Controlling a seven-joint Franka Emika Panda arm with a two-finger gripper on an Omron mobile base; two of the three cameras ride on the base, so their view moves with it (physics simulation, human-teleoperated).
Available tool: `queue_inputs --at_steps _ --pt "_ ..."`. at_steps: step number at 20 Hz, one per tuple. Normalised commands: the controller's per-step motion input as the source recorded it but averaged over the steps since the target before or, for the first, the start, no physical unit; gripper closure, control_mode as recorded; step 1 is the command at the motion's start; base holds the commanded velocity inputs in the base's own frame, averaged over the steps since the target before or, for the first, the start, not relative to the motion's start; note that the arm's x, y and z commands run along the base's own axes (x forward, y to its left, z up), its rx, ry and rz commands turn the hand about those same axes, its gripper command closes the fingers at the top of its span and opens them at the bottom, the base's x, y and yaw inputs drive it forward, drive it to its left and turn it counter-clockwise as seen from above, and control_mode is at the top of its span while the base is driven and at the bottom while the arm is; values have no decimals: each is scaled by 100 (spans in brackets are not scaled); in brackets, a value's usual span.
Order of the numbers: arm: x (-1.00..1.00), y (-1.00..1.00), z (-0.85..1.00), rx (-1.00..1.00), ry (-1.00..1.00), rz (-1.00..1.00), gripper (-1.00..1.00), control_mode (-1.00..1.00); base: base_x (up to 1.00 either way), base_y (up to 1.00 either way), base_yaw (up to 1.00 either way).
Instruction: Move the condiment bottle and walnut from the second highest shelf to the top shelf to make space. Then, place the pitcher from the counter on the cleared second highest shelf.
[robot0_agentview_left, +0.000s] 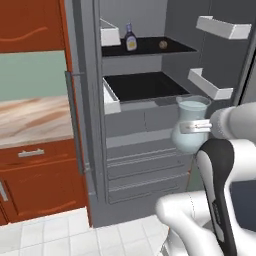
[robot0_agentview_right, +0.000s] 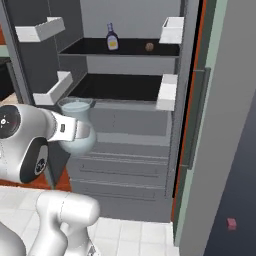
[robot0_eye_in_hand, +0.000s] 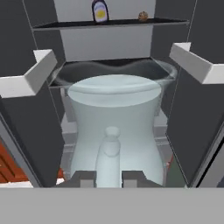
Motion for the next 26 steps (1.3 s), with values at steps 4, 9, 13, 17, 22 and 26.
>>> queue_inputs --at_steps 4,9,13,17,22,26 --pt "0 0 0 0 0 0 100 100 66 -11 21" --pt "0 0 0 0 0 0 100 100 52 -37 10" --pt "0 0 0 0 0 0 100 100 47 -32 6" --pt "0 0 0 0 0 0 100 100 46 -26 4" --pt "0 0 0 0 0 0 100 100 50 -11 1" --pt "0 0 0 0 0 0 100 100 56 -4 0"
